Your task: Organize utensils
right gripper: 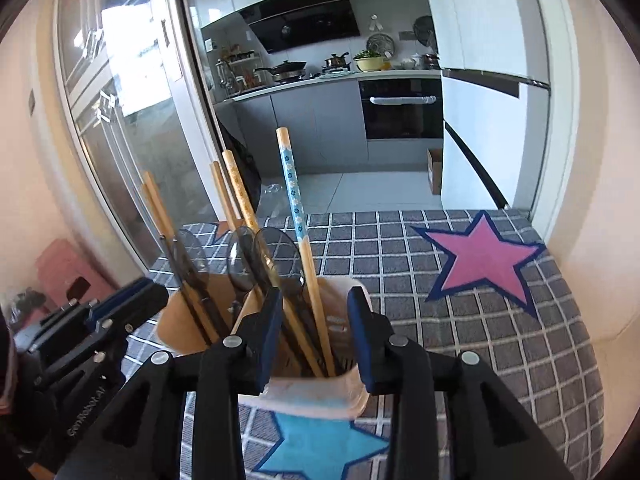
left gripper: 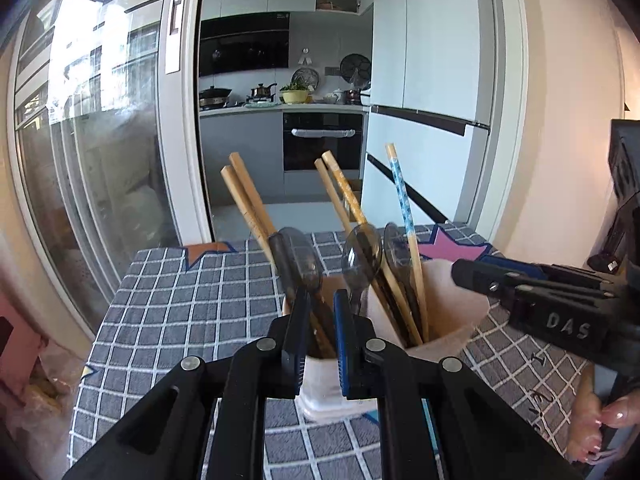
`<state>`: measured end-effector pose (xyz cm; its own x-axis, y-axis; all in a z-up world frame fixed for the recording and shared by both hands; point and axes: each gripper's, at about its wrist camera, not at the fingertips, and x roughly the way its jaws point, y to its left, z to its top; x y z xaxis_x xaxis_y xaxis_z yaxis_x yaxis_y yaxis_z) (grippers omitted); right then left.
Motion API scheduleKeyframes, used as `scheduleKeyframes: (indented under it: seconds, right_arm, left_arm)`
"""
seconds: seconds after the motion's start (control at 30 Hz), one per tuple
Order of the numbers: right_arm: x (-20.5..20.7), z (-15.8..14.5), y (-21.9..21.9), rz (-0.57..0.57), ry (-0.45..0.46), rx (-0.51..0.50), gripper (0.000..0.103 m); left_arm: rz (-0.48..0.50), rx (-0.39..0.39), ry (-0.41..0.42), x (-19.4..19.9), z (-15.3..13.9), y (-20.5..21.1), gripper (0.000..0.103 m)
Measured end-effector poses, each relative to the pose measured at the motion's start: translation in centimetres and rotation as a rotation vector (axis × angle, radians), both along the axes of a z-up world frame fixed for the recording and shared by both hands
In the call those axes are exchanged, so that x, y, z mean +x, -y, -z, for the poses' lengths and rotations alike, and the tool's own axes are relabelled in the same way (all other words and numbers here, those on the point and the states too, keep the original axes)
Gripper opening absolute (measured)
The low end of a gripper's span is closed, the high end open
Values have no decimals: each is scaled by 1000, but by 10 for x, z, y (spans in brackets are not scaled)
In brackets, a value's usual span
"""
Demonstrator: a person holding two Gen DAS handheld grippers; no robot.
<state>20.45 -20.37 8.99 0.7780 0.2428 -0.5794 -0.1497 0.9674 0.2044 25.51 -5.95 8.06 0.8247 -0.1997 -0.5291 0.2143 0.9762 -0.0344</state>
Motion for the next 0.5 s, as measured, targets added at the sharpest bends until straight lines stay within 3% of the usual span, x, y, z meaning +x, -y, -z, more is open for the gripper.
scheduleKeyframes:
  seconds: [0.27, 0.5]
  right_arm:
    - [-41, 3, 1, 13, -53, 3, 47]
    - [-76, 24, 4, 56, -164, 27, 53]
  left_arm:
    - [-6, 15, -91, -32, 7, -9, 44]
    - [-18, 19, -164, -66, 19, -18, 44]
